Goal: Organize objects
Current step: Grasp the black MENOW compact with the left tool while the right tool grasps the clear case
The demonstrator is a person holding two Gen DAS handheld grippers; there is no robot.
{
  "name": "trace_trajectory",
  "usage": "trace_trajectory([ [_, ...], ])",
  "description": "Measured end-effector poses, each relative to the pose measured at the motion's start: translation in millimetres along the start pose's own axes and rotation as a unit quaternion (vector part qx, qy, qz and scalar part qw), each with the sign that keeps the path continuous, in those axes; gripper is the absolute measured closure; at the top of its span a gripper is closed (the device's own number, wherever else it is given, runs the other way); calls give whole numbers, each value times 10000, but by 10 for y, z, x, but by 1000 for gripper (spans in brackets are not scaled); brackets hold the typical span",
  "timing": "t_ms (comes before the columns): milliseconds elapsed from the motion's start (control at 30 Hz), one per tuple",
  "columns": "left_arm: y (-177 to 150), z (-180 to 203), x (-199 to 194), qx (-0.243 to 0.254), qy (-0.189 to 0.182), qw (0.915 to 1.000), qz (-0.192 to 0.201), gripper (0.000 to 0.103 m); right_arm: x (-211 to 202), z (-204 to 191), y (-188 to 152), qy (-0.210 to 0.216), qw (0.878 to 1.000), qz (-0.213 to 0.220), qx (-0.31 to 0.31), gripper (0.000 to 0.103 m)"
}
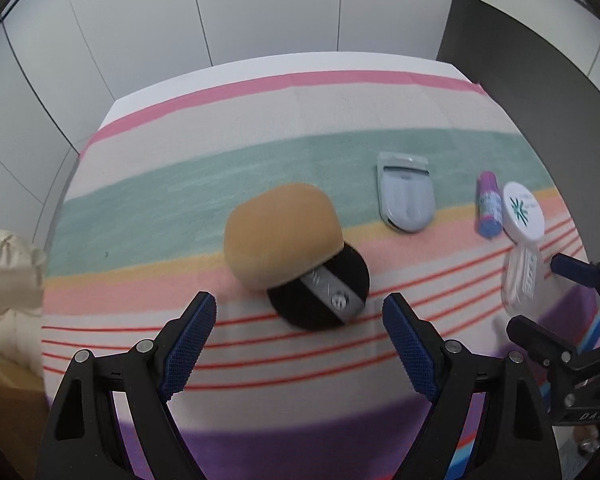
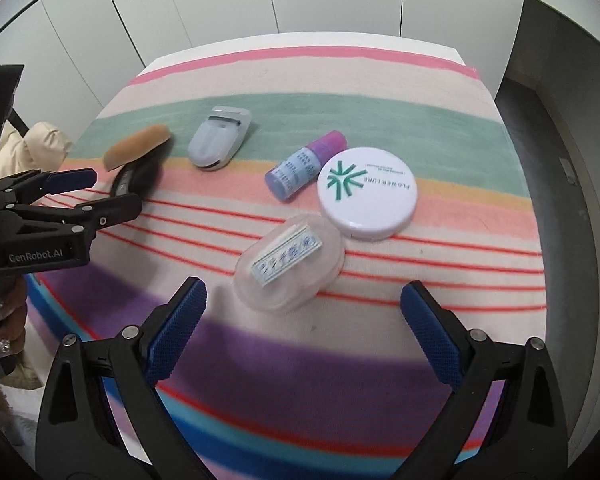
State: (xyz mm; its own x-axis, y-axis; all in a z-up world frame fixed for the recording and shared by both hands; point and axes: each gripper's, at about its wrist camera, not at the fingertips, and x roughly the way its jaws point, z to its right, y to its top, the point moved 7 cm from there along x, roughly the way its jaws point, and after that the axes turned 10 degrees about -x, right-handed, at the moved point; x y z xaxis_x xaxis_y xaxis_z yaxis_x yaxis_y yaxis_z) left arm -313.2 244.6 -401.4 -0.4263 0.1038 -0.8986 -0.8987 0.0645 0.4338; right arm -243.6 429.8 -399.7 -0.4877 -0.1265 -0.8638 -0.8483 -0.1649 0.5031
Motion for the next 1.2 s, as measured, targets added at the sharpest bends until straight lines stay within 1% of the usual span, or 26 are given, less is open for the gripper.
trace_trajectory([
  [33,16,1,33,-41,-28,10000,-6,17,16,-5,17,2,10000,20,-35,4],
  [67,25,3,58,-67,-58,10000,-7,18,26,-13,37,-30,9999,56,-90,8],
  [100,32,7,82,-91,-84,9999,-4,21,34,-21,49,-86,9998,85,-145,17],
  [133,37,7,99,-108,-111,9999,24,30,24,-25,56,-180,9995,108,-228,24],
  [167,55,9,84,-64,-56,9998,167,40,18,-41,57,-334,9987,126,-357,37],
  [200,68,28,73,-16,-123,9996,240,54,6,-57,56,-446,9978,121,-465,44],
  [233,76,49,69,62,-100,9996,271,56,0,-75,52,-501,9973,91,-524,44],
  [300,67,72,64,116,-107,9994,295,58,-4,-62,48,-442,9981,75,-433,44],
  [367,58,75,59,146,-95,9994,311,59,-15,-65,43,-467,9979,59,-450,44],
  [567,33,76,19,113,-18,9996,246,60,-36,-69,54,-446,9985,-13,-330,44],
  [667,34,63,-61,13,-43,9996,264,60,-36,-56,60,-475,9984,-72,-295,44],
  [733,24,62,-97,-27,-33,9997,232,60,-34,-48,59,-492,9984,-165,-212,44],
  [900,20,95,-220,-5,-2,9996,279,60,-141,-69,88,-428,9988,-212,101,44],
  [1033,92,143,-391,34,3,9992,392,60,-270,-122,205,-434,9989,-149,136,44],
  [1200,233,185,-651,33,7,9986,529,60,-509,-202,477,-582,9983,-59,-50,44],
])
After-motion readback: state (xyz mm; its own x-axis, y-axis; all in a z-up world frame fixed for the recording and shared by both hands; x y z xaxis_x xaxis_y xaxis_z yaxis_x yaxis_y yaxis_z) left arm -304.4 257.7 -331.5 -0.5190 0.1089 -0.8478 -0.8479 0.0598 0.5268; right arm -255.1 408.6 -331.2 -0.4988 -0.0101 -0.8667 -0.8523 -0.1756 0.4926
